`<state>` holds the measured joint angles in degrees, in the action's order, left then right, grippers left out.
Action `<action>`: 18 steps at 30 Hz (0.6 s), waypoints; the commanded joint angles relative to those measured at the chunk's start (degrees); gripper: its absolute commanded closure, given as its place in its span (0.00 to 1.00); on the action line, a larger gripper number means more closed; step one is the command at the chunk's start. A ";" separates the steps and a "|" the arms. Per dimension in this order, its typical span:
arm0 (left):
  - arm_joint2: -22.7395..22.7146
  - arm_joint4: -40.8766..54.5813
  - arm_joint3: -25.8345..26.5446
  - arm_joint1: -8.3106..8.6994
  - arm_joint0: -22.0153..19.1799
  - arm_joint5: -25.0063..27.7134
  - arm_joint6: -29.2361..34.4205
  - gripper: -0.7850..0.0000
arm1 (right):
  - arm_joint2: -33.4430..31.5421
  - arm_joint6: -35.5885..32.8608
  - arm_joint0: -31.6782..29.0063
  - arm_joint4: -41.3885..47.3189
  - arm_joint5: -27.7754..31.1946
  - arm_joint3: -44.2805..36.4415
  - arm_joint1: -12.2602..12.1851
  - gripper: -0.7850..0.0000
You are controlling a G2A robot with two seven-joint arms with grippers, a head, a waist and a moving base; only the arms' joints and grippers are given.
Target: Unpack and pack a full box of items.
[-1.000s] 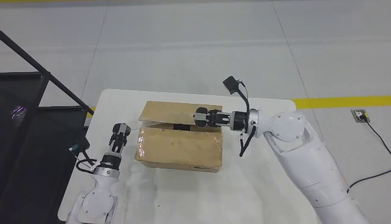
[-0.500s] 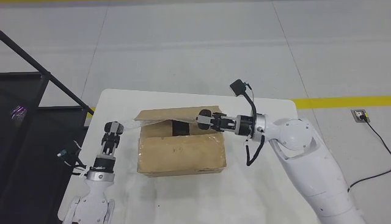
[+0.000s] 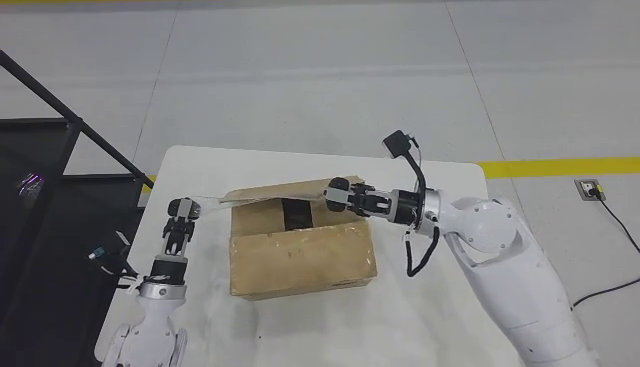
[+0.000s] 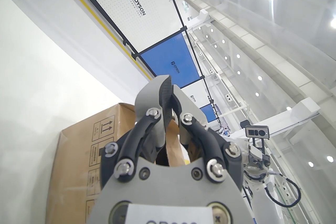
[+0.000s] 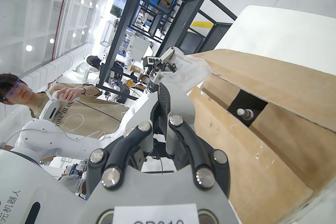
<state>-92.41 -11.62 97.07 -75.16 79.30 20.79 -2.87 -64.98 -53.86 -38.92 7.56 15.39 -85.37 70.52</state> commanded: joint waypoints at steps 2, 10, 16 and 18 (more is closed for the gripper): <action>-0.04 0.59 0.55 -0.02 -0.07 -0.67 0.25 1.00 | 0.49 0.31 1.77 0.31 -1.56 0.20 0.18 1.00; -0.52 1.37 -0.09 0.02 -0.23 -1.04 0.92 1.00 | 2.45 3.19 7.26 0.64 -6.14 3.36 1.01 1.00; -1.02 2.39 -0.71 0.08 -0.15 -0.36 1.61 1.00 | 4.94 3.68 12.62 2.30 -8.73 8.89 2.08 1.00; -1.21 2.69 -0.89 0.10 -0.12 -0.16 1.83 1.00 | 5.74 4.18 14.24 2.34 -9.42 10.69 2.44 1.00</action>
<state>-93.52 -9.13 96.28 -75.07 79.17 20.52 -1.15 -59.66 -49.95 -25.62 9.90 6.34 -75.73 72.78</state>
